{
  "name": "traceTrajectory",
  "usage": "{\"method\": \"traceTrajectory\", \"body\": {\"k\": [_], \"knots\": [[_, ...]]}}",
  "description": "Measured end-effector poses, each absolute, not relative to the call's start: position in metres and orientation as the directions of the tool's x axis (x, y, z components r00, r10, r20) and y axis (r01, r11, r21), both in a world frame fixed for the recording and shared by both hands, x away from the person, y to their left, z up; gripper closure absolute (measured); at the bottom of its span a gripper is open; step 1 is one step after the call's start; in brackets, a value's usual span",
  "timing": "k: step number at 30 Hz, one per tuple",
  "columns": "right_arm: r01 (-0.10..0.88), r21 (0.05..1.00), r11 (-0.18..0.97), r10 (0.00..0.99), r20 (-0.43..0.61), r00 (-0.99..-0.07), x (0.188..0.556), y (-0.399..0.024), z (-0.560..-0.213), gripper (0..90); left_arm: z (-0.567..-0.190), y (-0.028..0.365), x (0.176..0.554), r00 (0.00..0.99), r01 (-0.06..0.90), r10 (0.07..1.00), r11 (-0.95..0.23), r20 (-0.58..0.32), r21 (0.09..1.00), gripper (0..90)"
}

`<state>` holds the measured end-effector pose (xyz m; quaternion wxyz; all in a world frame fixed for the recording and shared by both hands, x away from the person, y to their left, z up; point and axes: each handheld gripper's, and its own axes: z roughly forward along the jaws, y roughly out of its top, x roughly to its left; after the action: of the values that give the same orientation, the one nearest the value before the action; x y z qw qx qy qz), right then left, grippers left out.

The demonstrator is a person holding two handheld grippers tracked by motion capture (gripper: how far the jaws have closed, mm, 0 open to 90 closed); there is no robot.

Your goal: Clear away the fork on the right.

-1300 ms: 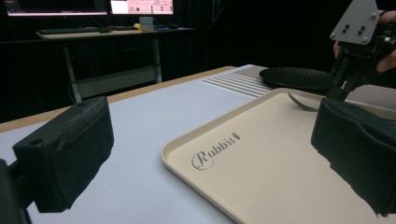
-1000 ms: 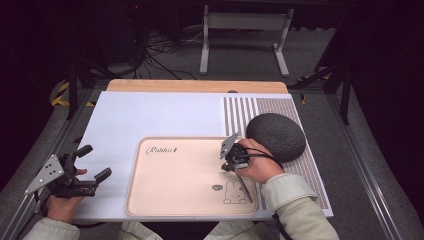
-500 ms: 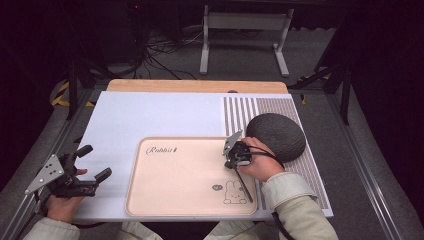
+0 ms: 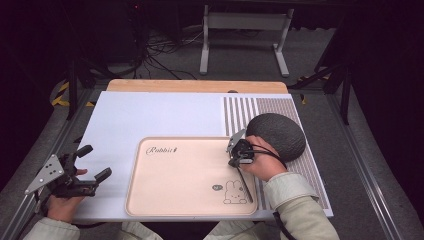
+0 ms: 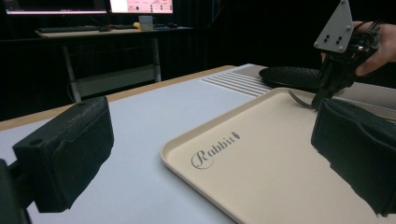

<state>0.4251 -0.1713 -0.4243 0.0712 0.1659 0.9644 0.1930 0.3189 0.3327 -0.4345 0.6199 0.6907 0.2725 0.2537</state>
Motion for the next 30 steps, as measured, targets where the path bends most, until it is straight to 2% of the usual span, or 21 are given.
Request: {"method": "traceTrajectory", "body": {"k": [30], "knots": [[0.475, 0.377, 0.795, 0.523, -0.029, -0.852, 0.42, -0.194, -0.422, 90.0, -0.434, 0.333, 0.319, 0.723, 0.061, 0.69, -0.081, 0.012, 0.995, 0.0]]}}
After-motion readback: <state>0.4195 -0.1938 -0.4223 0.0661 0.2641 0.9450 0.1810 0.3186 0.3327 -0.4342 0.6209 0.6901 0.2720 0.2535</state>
